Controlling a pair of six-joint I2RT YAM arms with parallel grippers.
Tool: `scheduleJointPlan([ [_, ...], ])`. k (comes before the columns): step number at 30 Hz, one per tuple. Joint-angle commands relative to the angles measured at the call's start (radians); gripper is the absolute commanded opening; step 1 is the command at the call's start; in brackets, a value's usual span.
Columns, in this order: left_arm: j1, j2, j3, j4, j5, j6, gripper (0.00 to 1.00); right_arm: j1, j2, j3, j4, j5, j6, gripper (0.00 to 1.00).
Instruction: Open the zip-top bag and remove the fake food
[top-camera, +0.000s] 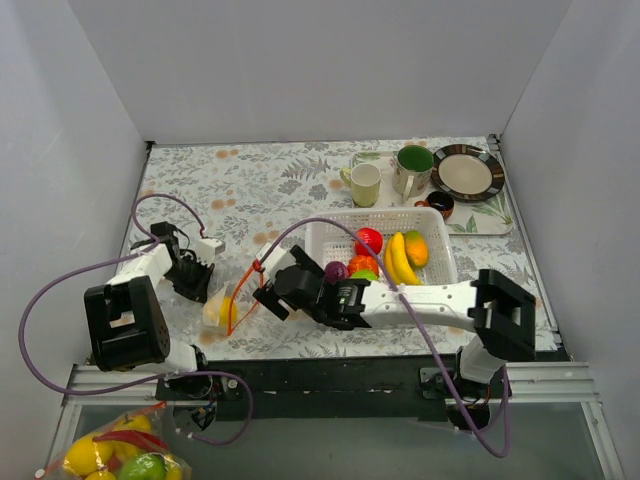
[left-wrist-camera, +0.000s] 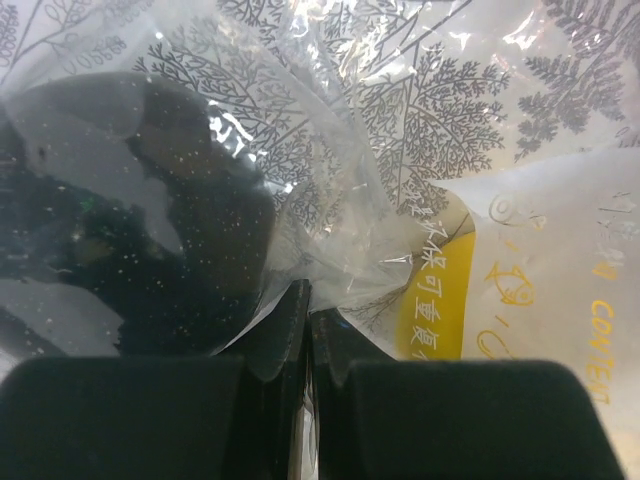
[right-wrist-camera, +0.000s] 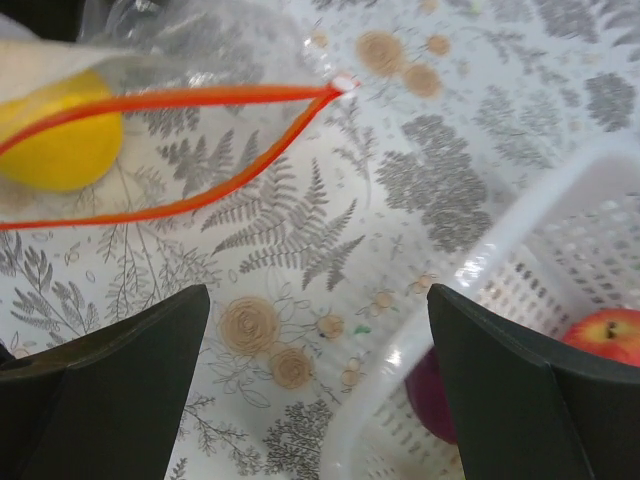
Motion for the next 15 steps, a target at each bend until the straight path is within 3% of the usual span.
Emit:
scheduleJointPlan([
  [1, -0.005, 0.008, -0.011, 0.056, -0.008, -0.011, 0.0, 0.013, 0.108, 0.055, 0.1, -0.12, -0.011, 0.98],
  [12, -0.011, 0.002, 0.015, 0.016, 0.038, -0.023, 0.0, 0.018, 0.314, 0.236, 0.154, -0.269, -0.04, 0.98],
  [15, -0.01, 0.016, 0.107, -0.073, 0.095, -0.04, 0.0, 0.018, 0.31, 0.207, 0.177, -0.274, -0.033, 0.98],
])
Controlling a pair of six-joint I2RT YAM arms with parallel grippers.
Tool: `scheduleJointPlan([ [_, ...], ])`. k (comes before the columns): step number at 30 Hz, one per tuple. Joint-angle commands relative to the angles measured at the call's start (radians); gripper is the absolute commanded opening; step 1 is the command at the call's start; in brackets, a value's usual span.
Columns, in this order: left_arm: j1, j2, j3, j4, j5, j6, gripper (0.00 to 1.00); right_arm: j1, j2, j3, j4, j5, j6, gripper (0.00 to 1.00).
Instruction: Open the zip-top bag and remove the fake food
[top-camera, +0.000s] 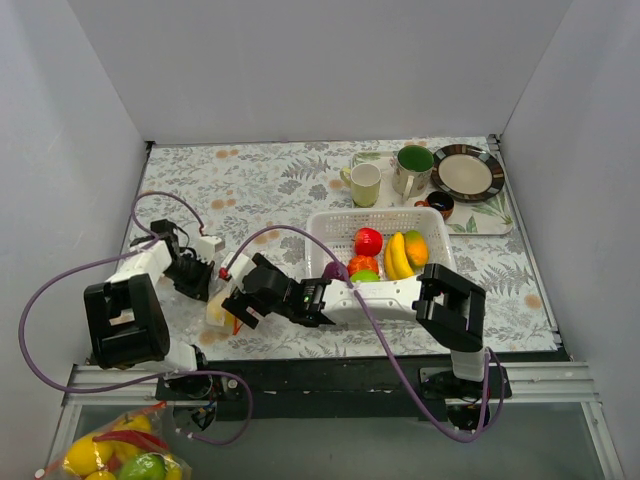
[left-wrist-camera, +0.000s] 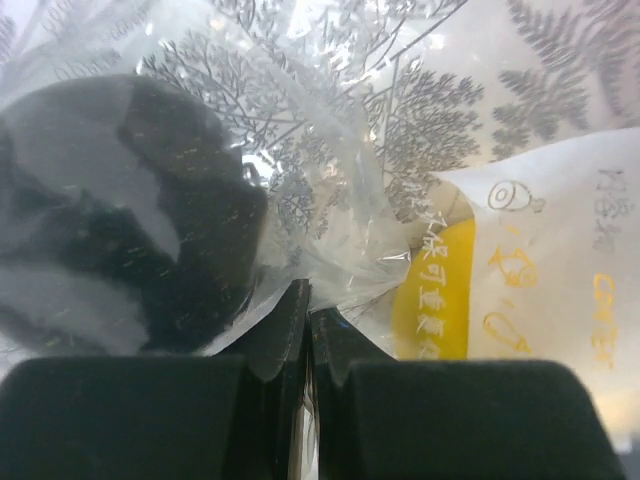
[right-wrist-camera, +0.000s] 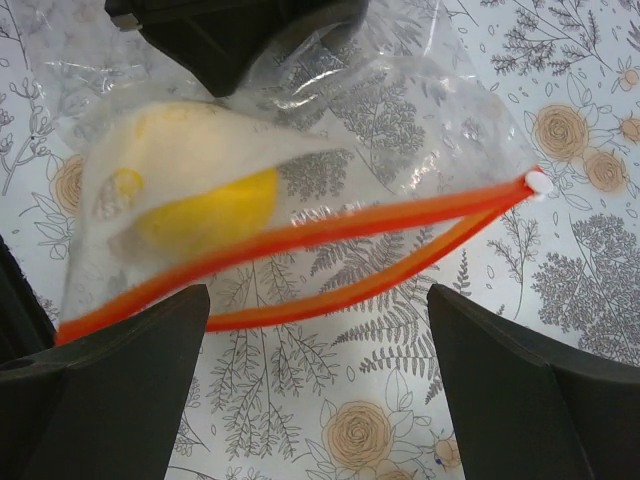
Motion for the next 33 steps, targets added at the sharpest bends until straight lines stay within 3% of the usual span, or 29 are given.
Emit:
scheduleJointPlan([
  [1, -0.005, 0.014, 0.132, -0.137, 0.139, -0.018, 0.0, 0.004, -0.007, -0.001, 0.083, -0.039, -0.003, 0.98],
  [8, -0.005, 0.044, 0.402, -0.338, 0.323, -0.042, 0.0, 0.003, -0.013, -0.077, 0.115, -0.035, 0.014, 0.98],
  [18, -0.008, 0.021, 0.35, -0.349, 0.303, -0.042, 0.0, -0.011, -0.013, -0.126, 0.141, -0.026, 0.061, 0.98],
  [22, -0.006, 0.004, 0.403, -0.415, 0.336, -0.042, 0.0, -0.022, -0.016, -0.146, 0.146, -0.009, 0.075, 0.98],
  [30, -0.025, 0.017, 0.656, -0.562, 0.423, -0.073, 0.0, -0.034, -0.097, -0.215, 0.172, 0.03, 0.107, 0.98],
  [33, -0.057, -0.014, 0.643, -0.561, 0.446, -0.111, 0.0, -0.036, -0.125, -0.222, 0.181, 0.039, 0.112, 0.98],
])
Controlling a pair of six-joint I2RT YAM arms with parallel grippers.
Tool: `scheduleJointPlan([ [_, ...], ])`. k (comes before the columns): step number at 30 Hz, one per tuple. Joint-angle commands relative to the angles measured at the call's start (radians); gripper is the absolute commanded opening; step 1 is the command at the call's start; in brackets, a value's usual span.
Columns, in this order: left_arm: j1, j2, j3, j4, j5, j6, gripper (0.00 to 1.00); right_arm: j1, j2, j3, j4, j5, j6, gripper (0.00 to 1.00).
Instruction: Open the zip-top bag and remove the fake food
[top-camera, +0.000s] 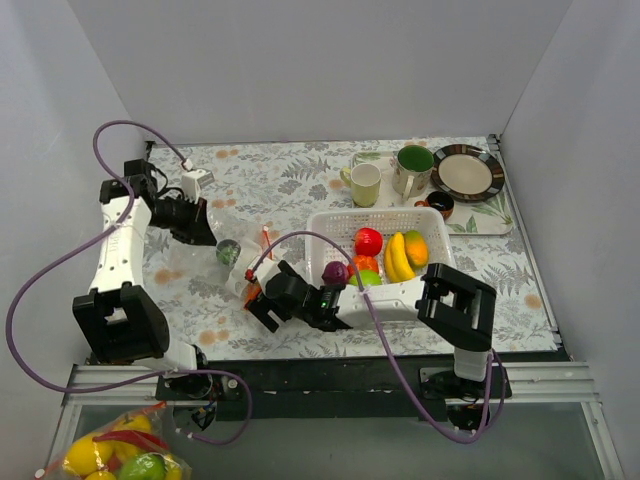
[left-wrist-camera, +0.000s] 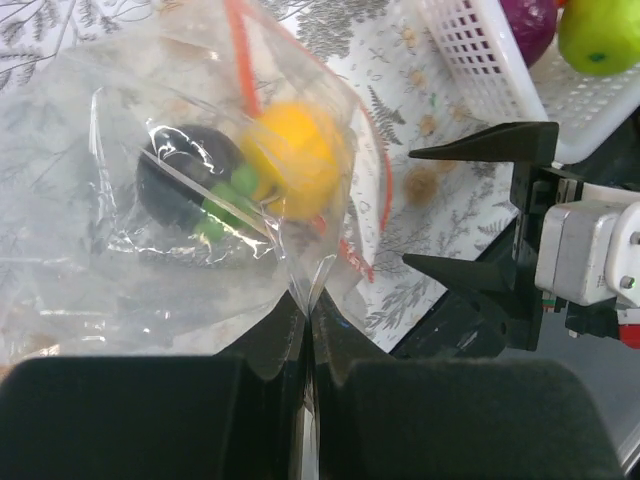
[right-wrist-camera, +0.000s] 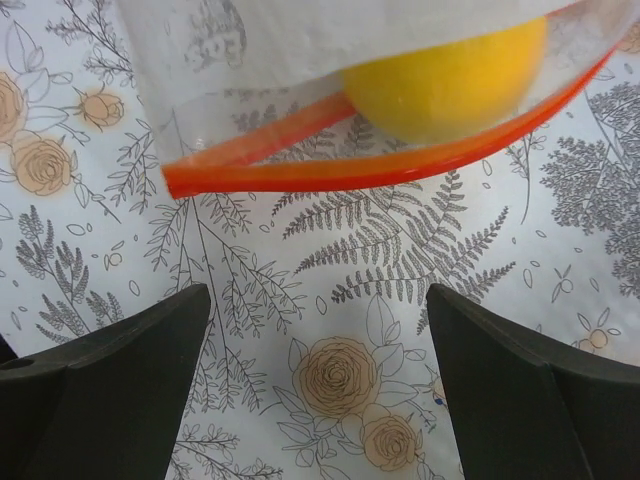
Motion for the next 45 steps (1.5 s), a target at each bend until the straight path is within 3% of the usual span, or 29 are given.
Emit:
scheduleJointPlan([
  [1, -0.045, -0.059, -0.001, -0.076, 0.082, -0.039, 0.0, -0.003, -0.098, -0.01, 0.066, 0.039, 0.025, 0.98],
  [8, -0.061, -0.098, -0.174, 0.014, -0.04, -0.032, 0.0, -0.004, -0.128, -0.022, 0.044, 0.082, 0.001, 0.98],
  [14, -0.061, -0.118, -0.291, 0.143, -0.257, -0.018, 0.0, -0.03, -0.082, 0.059, -0.023, 0.136, -0.045, 0.98],
  [19, -0.061, -0.156, -0.406, 0.258, -0.424, 0.016, 0.0, -0.069, -0.046, 0.108, -0.065, 0.111, -0.061, 0.99],
  [25, -0.061, -0.175, -0.483, 0.304, -0.461, 0.05, 0.0, -0.081, 0.015, 0.171, -0.075, 0.048, -0.087, 0.99],
  [33, -0.061, -0.176, -0.647, 0.489, -0.663, 0.135, 0.0, -0.083, -0.008, 0.164, -0.051, -0.008, -0.113, 0.98],
  [37, -0.061, -0.133, -0.721, 0.579, -0.703, 0.162, 0.0, -0.083, -0.046, 0.127, -0.032, -0.025, -0.133, 0.99],
  [45, -0.061, -0.072, -0.675, 0.579, -0.65, 0.126, 0.0, -0.083, 0.016, 0.193, -0.039, -0.197, -0.141, 0.98],
])
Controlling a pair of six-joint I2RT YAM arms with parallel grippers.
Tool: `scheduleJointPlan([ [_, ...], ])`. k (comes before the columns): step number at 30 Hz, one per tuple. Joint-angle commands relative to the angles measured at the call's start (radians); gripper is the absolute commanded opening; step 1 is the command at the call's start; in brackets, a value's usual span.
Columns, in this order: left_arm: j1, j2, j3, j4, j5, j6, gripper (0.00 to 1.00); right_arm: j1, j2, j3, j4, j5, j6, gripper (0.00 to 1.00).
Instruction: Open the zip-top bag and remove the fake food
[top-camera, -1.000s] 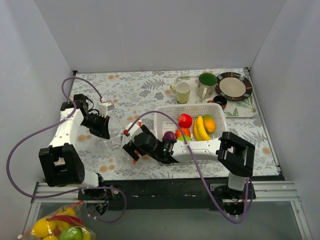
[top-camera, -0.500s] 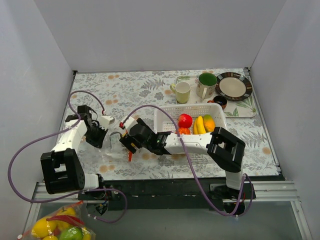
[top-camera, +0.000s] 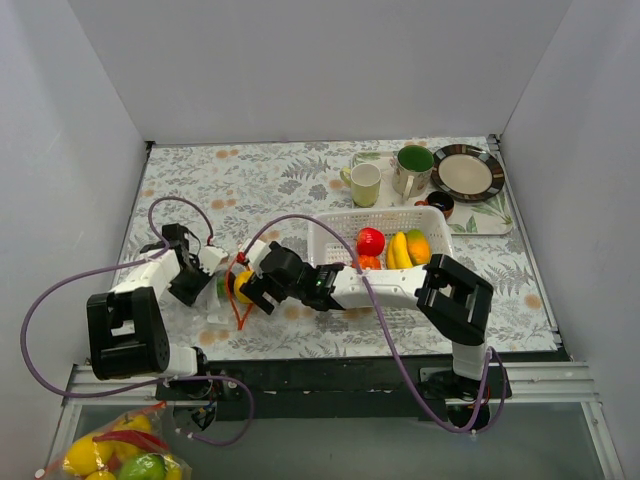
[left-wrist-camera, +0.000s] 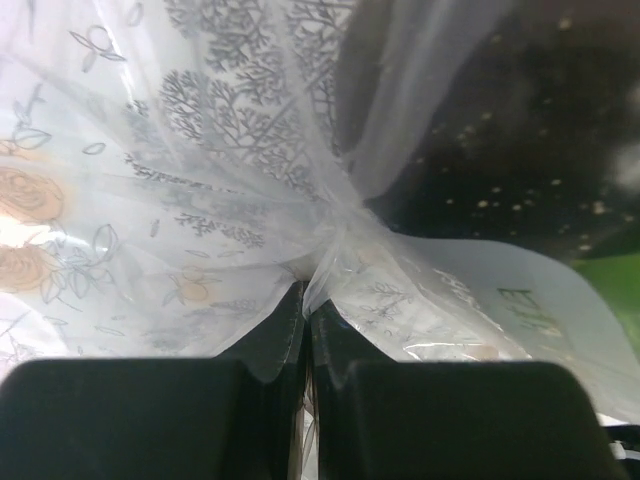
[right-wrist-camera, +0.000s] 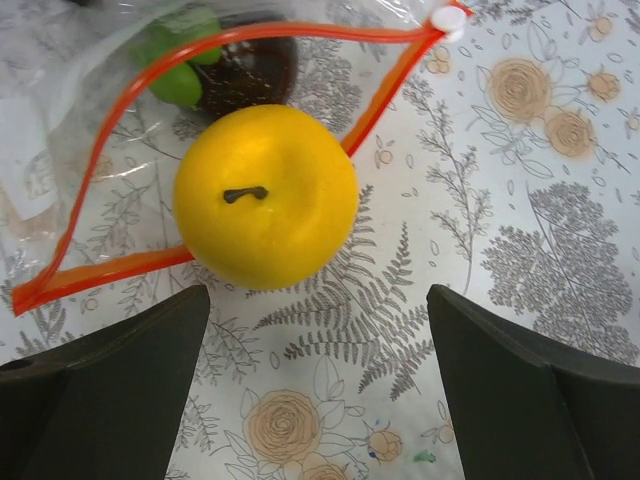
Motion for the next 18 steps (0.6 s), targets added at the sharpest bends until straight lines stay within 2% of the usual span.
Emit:
scheduleJointPlan([
  [1, -0.001, 0.032, 0.01, 0.061, 0.024, 0.002, 0.0, 0.001, 0.018, 0.073, 0.04, -0.128, -0.017, 0.99],
  [4, -0.002, 0.038, 0.007, 0.061, 0.024, 0.0, 0.0, 0.001, 0.059, 0.122, 0.039, -0.184, -0.007, 0.98],
  [10, -0.024, 0.044, 0.008, 0.057, 0.03, -0.023, 0.0, 0.002, 0.158, 0.21, 0.014, -0.193, 0.017, 0.98],
  [15, -0.028, 0.027, 0.008, 0.049, 0.027, -0.018, 0.0, -0.001, 0.19, 0.198, -0.004, -0.184, 0.02, 0.97],
  [18, -0.028, 0.029, 0.002, 0.05, 0.024, -0.017, 0.0, -0.005, 0.179, 0.179, -0.003, -0.182, 0.022, 0.86],
])
